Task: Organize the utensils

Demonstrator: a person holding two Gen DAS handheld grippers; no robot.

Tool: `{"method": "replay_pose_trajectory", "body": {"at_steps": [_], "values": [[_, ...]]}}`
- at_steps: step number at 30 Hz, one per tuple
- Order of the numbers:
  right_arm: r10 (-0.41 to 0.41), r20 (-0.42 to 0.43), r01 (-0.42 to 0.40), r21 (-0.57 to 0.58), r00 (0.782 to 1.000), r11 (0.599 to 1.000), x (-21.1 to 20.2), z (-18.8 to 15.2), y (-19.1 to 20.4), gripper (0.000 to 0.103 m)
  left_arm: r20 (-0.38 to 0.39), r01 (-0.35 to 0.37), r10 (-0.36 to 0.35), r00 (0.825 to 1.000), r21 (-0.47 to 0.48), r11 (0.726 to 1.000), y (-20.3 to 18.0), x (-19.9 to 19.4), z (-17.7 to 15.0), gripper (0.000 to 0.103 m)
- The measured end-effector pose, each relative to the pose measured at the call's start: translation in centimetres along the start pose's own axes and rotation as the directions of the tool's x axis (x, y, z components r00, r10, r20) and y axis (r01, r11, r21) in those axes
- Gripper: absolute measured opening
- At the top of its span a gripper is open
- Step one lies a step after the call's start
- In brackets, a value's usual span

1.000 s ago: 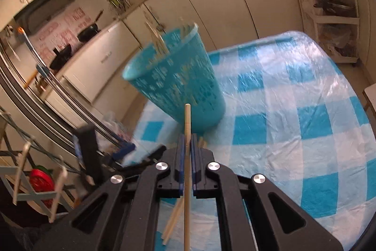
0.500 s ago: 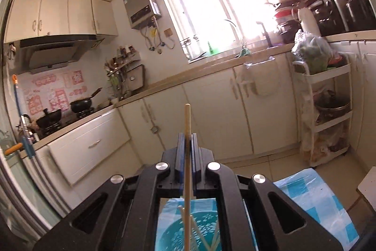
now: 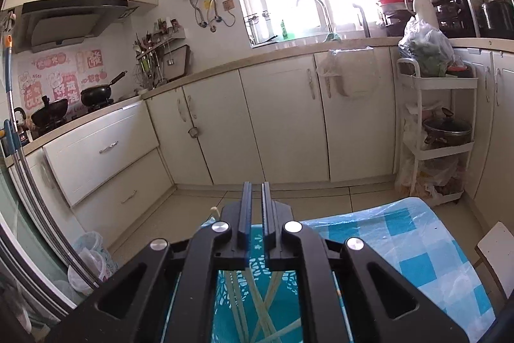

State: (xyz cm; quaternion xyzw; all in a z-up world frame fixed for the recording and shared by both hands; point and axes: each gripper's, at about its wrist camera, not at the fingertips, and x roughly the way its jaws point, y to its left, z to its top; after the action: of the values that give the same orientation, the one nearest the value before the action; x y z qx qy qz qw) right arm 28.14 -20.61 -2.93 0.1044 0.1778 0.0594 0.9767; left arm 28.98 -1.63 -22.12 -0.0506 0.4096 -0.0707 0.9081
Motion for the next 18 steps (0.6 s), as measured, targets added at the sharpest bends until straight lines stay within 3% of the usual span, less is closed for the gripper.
{"method": "replay_pose_trajectory", "body": {"at_steps": [2, 5, 8, 12, 18], "values": [[0.018, 0.009, -0.017, -0.01, 1.0, 1.0, -2.1, -0.2, 0.1, 0.015, 0.0, -0.003, 0.003, 1.0, -0.001, 1.0, 0.0, 0.0, 0.0, 0.095], [0.021, 0.033, -0.02, -0.029, 0.999, 0.999, -5.6, -0.7, 0.0, 0.044, -0.001, -0.009, 0.009, 1.0, -0.001, 1.0, 0.0, 0.1, 0.1, 0.095], [0.015, 0.016, -0.014, -0.068, 1.0, 0.998, -8.5, -2.2, -0.2, 0.045, -0.003, -0.014, 0.014, 1.0, -0.002, 1.0, 0.0, 0.2, 0.1, 0.095], [-0.033, -0.078, 0.025, -0.094, 0.996, 0.995, -10.5, -6.3, -1.3, 0.05, -0.005, -0.019, 0.019, 1.0, -0.002, 1.0, 0.0, 0.2, 0.0, 0.095], [-0.104, -0.294, 0.091, -0.059, 0.95, 0.994, -9.1, -13.5, -3.7, 0.052, -0.009, -0.027, 0.027, 1.0, -0.002, 1.0, -0.1, 0.3, 0.0, 0.095]]}}
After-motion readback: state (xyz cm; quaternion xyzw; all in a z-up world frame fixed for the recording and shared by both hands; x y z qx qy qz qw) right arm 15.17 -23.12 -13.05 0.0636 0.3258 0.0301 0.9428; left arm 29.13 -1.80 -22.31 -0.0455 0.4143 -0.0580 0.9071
